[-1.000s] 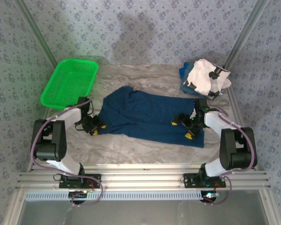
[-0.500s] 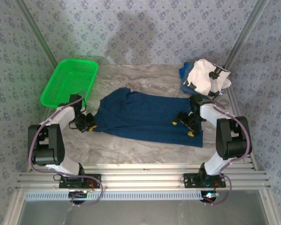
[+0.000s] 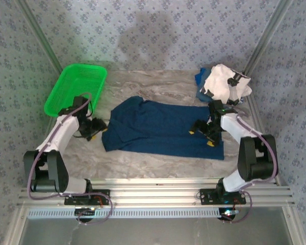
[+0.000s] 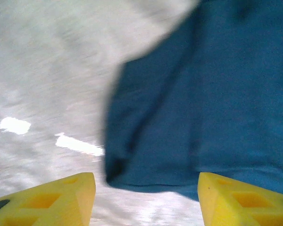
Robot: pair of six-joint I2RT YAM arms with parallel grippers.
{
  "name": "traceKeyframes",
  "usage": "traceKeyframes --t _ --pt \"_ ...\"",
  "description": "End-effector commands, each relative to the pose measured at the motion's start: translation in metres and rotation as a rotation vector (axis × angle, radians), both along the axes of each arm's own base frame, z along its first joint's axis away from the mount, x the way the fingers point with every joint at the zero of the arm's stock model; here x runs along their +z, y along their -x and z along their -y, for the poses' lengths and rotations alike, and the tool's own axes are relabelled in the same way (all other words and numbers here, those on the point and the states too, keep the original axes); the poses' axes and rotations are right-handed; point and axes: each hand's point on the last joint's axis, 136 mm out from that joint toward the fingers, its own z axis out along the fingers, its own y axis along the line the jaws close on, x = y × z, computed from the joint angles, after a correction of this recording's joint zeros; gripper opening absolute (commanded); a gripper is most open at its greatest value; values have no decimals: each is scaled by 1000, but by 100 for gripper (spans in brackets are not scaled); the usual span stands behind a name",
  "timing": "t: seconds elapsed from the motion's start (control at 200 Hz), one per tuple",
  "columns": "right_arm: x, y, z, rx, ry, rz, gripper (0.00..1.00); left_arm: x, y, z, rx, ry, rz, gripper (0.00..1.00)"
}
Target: Fold and stack the t-shirts
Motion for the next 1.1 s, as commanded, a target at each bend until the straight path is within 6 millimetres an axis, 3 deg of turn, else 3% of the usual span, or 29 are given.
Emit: traceKeyframes --t 0.0,0.075,0.28,0.43,0.62,1.009,1.094 --pt "42 -3 -13 77 -59 125 100 19 -5 46 12 197 9 59" --pt "61 0 -18 105 -91 190 100 10 -8 64 32 275 -5 59" --pt "90 6 -30 138 -171 274 100 -31 -9 79 104 349 -68 54" --pt "87 10 -32 138 -182 262 100 -52 -11 94 117 390 -109 51" --pt "86 13 -32 148 -181 255 100 -76 1 90 121 338 -173 48" --pt "84 14 -34 144 -196 247 100 -95 4 95 105 316 -214 46" --pt "84 14 -34 144 -194 247 100 -96 -2 98 110 329 -198 40"
